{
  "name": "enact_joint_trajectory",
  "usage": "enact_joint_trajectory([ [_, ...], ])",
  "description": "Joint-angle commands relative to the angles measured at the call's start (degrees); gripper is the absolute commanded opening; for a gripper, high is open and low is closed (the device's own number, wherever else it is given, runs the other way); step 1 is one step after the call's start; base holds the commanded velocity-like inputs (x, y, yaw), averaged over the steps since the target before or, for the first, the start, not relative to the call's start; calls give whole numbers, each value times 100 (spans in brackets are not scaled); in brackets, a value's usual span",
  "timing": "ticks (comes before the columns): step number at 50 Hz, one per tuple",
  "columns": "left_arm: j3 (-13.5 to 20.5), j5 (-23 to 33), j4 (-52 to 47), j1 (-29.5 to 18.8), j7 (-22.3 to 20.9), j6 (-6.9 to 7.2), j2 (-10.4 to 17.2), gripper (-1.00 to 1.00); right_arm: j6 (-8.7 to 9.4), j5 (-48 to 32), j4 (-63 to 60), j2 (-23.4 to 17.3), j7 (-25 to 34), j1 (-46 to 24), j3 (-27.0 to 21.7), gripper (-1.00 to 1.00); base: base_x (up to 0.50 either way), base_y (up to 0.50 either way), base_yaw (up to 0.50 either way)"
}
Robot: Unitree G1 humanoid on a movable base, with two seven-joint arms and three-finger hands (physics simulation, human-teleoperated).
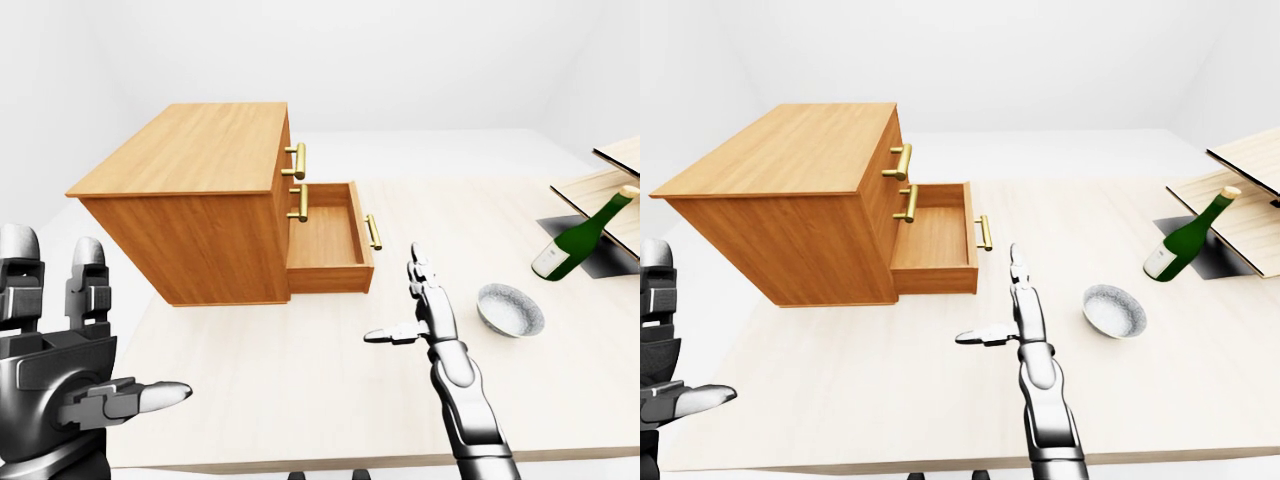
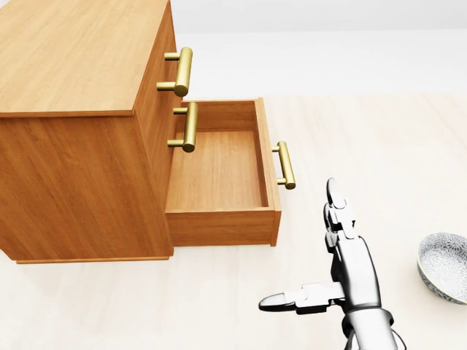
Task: Put the bowl on top of the cabinet.
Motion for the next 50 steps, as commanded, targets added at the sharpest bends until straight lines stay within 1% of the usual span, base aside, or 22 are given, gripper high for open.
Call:
enact_joint_trajectory([
  [1,-148,221,699,-185,105,0,-30,100,-294,236,411,-12,32,-53,-42,100,0,0,0],
  [4,-151,225,683,-175,103,0,-35,100,-291,277,339,-17,41,-7,-46,100,0,0,0],
  [7,-169,248,680,-193,127,0,-31,100,-161,273,98,-21,67,139,-31,100,0,0,0],
  [8,-181,261,685,-198,132,0,-28,100,1,281,-187,-3,67,264,-20,100,0,0,0],
  [9,-190,272,690,-201,135,0,-27,100,8,314,-275,-7,78,331,-47,100,0,0,0],
  [11,-198,280,684,-192,137,0,-32,100,165,309,-616,-13,90,537,-76,100,0,0,0],
  [13,-216,295,655,-175,136,0,-45,100,620,154,-1061,-54,130,835,-79,100,0,0,0],
  [14,-248,323,635,-162,135,0,-60,100,706,8,-1744,-100,157,1161,-151,100,0,0,0],
  [19,-250,336,612,-128,107,0,-86,100,706,-545,-3362,-87,640,1738,-502,100,0,0,0],
  [20,-244,328,592,-120,107,0,-89,100,706,-765,-3886,-112,845,1912,-649,100,0,0,0],
  [23,-256,352,613,-151,124,0,-78,100,706,-1253,-4445,1,1391,2053,-1025,100,0,0,0],
  [24,-269,366,610,-156,134,0,-77,100,706,-1481,-4650,-13,1642,2135,-1263,100,0,0,0],
  [27,-303,399,597,-141,132,0,-91,100,706,-1986,-5003,161,2291,2073,-1663,100,0,0,0],
  [28,-320,415,579,-128,131,0,-96,100,706,-2346,-5235,30,2680,2011,-1906,100,0,0,0],
  [31,-292,393,556,-123,132,0,-96,100,706,-2929,-5614,-23,3619,1712,-2489,100,0,0,0],
  [32,-286,390,557,-131,136,0,-94,100,706,-3109,-5713,-70,3755,1610,-2668,100,0,0,0],
  [34,-333,436,570,-143,145,0,-100,100,706,-3446,-5821,-234,3755,1414,-3075,100,0,0,0],
  [35,-336,437,570,-142,147,0,-99,100,706,-3527,-5816,-187,3755,1362,-3126,100,0,0,0],
  [36,-367,466,538,-95,122,0,-130,100,706,-3675,-5733,-287,3755,1342,-3297,100,0,0,0],
  [40,-385,503,601,-123,118,0,-124,100,706,-4132,-5296,-358,3755,1239,-3627,100,0,0,0],
  [45,-425,532,640,-126,132,0,-120,100,706,-4541,-4680,-509,3755,1084,-3756,100,0,0,0],
  [50,-480,573,676,-122,133,0,-111,100,706,-4774,-4202,-878,3755,807,-3886,100,0,0,0],
])
